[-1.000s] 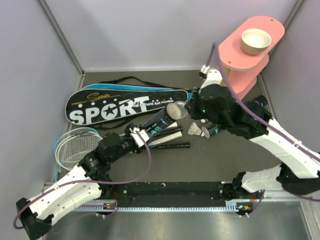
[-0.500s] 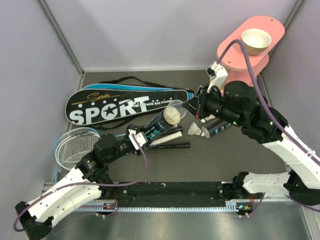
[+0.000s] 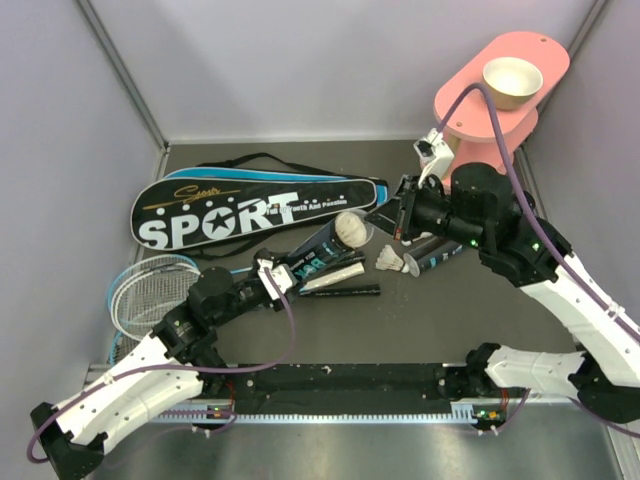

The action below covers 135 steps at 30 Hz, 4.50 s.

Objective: Pack up the badminton gear
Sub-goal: Close the lid on the shuttle tube.

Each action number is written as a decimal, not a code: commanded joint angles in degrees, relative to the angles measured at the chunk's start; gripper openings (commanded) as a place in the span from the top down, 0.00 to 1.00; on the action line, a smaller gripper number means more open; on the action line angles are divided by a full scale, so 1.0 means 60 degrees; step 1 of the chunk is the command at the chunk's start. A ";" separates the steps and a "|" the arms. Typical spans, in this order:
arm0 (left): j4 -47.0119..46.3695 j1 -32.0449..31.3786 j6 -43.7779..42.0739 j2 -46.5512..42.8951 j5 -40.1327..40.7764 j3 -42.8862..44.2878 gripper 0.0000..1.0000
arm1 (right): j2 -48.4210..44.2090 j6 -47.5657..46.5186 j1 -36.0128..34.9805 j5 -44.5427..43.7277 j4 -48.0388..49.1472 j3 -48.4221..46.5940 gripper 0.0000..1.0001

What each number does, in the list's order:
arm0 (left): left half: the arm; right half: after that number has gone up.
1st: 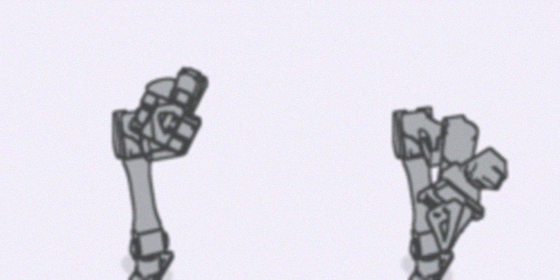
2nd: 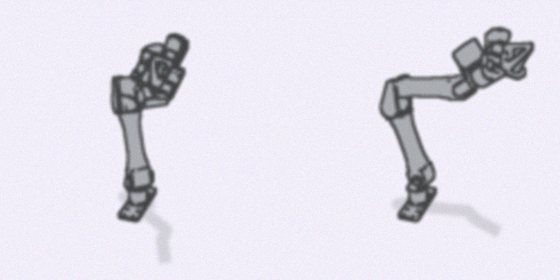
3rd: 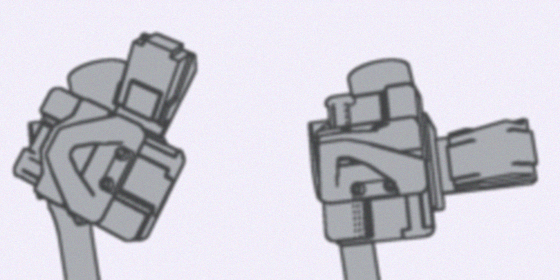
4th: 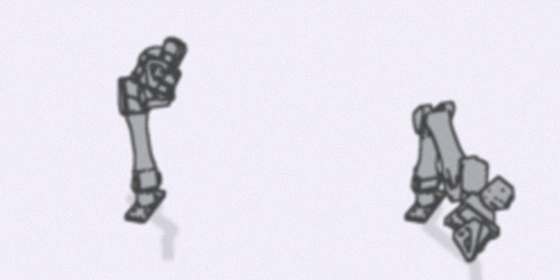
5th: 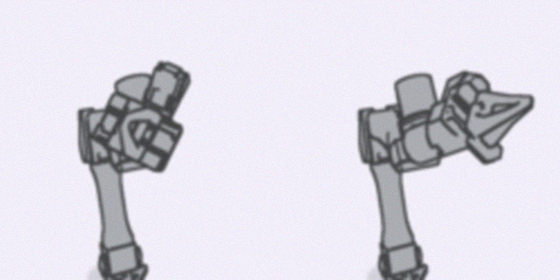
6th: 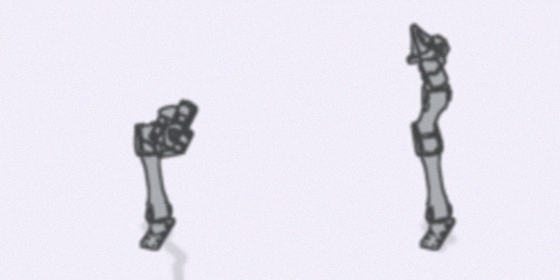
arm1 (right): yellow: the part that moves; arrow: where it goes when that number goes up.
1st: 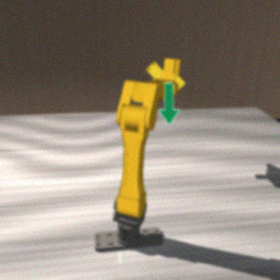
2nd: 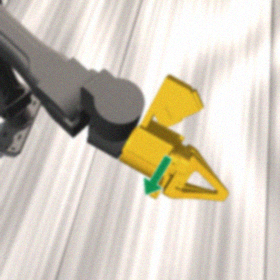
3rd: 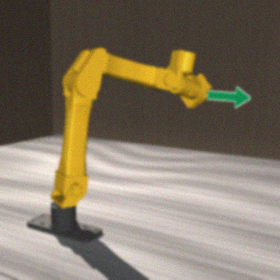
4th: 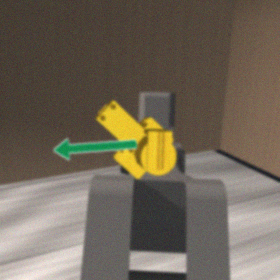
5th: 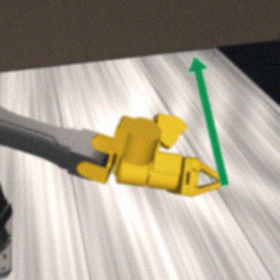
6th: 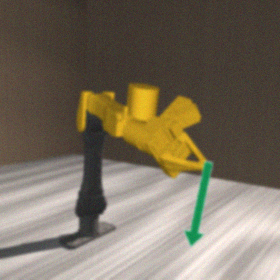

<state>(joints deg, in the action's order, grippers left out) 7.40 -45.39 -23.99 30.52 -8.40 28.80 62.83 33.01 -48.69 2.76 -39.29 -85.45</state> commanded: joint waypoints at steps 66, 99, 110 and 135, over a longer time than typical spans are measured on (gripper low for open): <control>-0.1072 -0.0053 -0.0060 -0.0210 -0.0386 0.0181 1.00 | 0.0207 -0.0551 -0.0030 0.0389 -0.1186 -0.0626 0.65; -0.1160 -0.0038 0.0336 -0.0063 -0.0416 0.0225 1.00 | -0.0467 0.0049 -0.1114 -0.1706 0.0239 0.0650 0.45; -0.1131 -0.0053 0.0131 -0.0005 -0.0108 0.0225 1.00 | 0.0427 0.0020 -0.1100 -0.1618 -0.2416 -0.1666 0.47; -0.1145 -0.0053 0.0204 0.0025 -0.0108 0.0225 1.00 | -0.1315 0.0678 -0.1085 -0.2788 0.0540 0.1082 1.00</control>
<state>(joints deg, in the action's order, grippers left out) 7.51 -45.80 -23.92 31.40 -9.15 28.47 59.61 35.59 -54.76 -10.52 -47.31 -85.25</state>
